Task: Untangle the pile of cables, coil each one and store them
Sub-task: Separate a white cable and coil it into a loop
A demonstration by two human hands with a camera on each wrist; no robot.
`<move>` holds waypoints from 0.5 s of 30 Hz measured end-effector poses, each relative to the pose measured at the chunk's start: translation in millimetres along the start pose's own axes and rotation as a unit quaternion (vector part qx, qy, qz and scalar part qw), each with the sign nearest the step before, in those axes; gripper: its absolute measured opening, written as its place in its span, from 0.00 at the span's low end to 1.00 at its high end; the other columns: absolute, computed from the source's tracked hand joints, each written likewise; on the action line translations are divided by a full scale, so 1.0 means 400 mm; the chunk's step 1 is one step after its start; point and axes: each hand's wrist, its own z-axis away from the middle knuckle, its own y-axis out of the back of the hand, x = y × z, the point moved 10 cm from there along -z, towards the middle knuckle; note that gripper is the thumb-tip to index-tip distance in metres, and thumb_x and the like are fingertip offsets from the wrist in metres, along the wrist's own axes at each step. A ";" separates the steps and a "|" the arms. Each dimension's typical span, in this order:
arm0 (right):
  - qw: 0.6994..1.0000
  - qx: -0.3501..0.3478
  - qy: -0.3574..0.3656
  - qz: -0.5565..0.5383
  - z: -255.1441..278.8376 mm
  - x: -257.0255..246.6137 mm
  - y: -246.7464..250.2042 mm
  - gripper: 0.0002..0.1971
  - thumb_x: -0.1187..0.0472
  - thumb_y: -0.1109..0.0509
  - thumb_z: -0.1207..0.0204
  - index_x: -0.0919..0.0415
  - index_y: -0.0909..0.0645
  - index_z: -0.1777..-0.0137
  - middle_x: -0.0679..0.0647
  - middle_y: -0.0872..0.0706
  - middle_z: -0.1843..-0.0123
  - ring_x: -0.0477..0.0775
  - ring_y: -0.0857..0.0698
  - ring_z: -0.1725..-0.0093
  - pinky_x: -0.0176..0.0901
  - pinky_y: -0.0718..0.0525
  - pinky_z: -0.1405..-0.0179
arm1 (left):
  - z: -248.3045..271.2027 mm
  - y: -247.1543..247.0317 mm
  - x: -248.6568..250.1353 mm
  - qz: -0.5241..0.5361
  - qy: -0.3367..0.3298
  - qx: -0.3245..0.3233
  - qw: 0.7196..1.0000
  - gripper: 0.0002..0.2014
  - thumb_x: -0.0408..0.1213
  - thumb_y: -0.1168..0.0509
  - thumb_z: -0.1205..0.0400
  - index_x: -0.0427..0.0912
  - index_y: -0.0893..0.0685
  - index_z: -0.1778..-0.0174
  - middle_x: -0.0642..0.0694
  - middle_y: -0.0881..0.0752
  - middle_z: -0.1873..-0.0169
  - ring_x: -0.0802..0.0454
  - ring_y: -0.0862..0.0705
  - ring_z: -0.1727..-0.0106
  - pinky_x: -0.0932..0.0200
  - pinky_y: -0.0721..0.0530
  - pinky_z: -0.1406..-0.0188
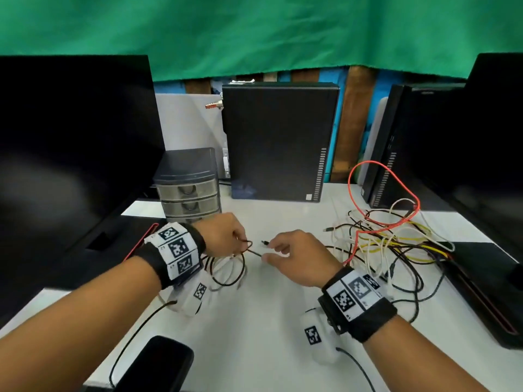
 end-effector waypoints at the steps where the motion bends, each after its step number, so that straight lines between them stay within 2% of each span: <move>1: 0.999 0.008 0.009 -0.032 -0.008 -0.016 0.000 0.14 0.43 0.26 0.24 0.52 0.11 0.48 0.47 0.10 0.52 0.51 0.13 0.50 0.50 0.14 0.46 | 0.006 0.047 0.014 0.081 -0.013 0.041 0.996 0.10 0.44 0.32 0.15 0.45 0.08 0.52 0.51 0.09 0.61 0.56 0.14 0.64 0.63 0.16 0.59; 2: 0.997 0.023 0.015 -0.067 -0.018 -0.033 0.007 0.12 0.46 0.25 0.23 0.54 0.12 0.53 0.48 0.11 0.58 0.51 0.13 0.55 0.50 0.14 0.50 | 0.013 0.090 0.027 0.158 -0.026 0.076 0.984 0.10 0.44 0.32 0.14 0.45 0.08 0.52 0.49 0.08 0.62 0.57 0.15 0.68 0.63 0.15 0.63; 4: 0.981 0.064 0.006 -0.185 -0.032 -0.055 0.030 0.09 0.53 0.27 0.20 0.57 0.13 0.58 0.50 0.12 0.65 0.49 0.14 0.63 0.46 0.16 0.57 | 0.031 0.164 0.038 0.269 -0.048 0.151 0.950 0.09 0.43 0.32 0.14 0.44 0.08 0.50 0.46 0.08 0.63 0.59 0.18 0.73 0.67 0.17 0.69; 7: 0.912 0.113 -0.031 -0.393 -0.023 -0.061 0.046 0.10 0.61 0.31 0.16 0.62 0.12 0.57 0.55 0.13 0.69 0.50 0.14 0.68 0.38 0.16 0.62 | 0.064 0.209 0.028 0.368 -0.058 0.228 0.899 0.09 0.44 0.33 0.14 0.46 0.09 0.48 0.49 0.09 0.63 0.64 0.19 0.75 0.71 0.20 0.71; 8: 0.896 0.119 -0.038 -0.426 -0.014 -0.060 0.047 0.11 0.60 0.31 0.16 0.63 0.12 0.57 0.54 0.14 0.71 0.49 0.16 0.70 0.38 0.16 0.63 | 0.066 0.198 0.015 0.412 -0.053 0.225 0.881 0.10 0.44 0.34 0.14 0.46 0.09 0.47 0.47 0.09 0.62 0.63 0.18 0.74 0.70 0.19 0.70; 9: 0.893 0.114 -0.039 -0.434 -0.005 -0.060 0.045 0.11 0.58 0.30 0.16 0.62 0.12 0.57 0.53 0.15 0.70 0.48 0.18 0.72 0.38 0.18 0.66 | 0.065 0.179 0.005 0.453 -0.050 0.213 0.864 0.10 0.43 0.34 0.13 0.47 0.09 0.46 0.45 0.09 0.61 0.61 0.18 0.72 0.68 0.19 0.69; 11: 0.910 0.094 -0.032 -0.403 0.012 -0.061 0.035 0.10 0.53 0.26 0.20 0.60 0.12 0.58 0.51 0.15 0.69 0.45 0.22 0.74 0.35 0.23 0.72 | 0.061 0.139 -0.002 0.502 -0.054 0.180 0.844 0.10 0.44 0.35 0.14 0.48 0.08 0.46 0.42 0.09 0.60 0.58 0.18 0.70 0.61 0.20 0.63; 13: 0.923 0.113 -0.023 -0.368 0.021 -0.053 0.039 0.11 0.55 0.25 0.20 0.59 0.13 0.62 0.51 0.15 0.69 0.45 0.24 0.74 0.36 0.25 0.71 | 0.059 0.115 0.005 0.508 -0.059 0.153 0.846 0.10 0.44 0.34 0.14 0.48 0.08 0.46 0.43 0.09 0.61 0.55 0.18 0.69 0.56 0.21 0.57; 15: 0.916 0.160 -0.033 -0.366 0.027 -0.030 0.046 0.14 0.57 0.27 0.18 0.61 0.16 0.66 0.51 0.17 0.72 0.47 0.27 0.74 0.40 0.26 0.68 | 0.065 0.118 0.016 0.482 -0.064 0.149 0.861 0.11 0.44 0.36 0.13 0.49 0.08 0.45 0.46 0.08 0.60 0.55 0.16 0.68 0.58 0.19 0.59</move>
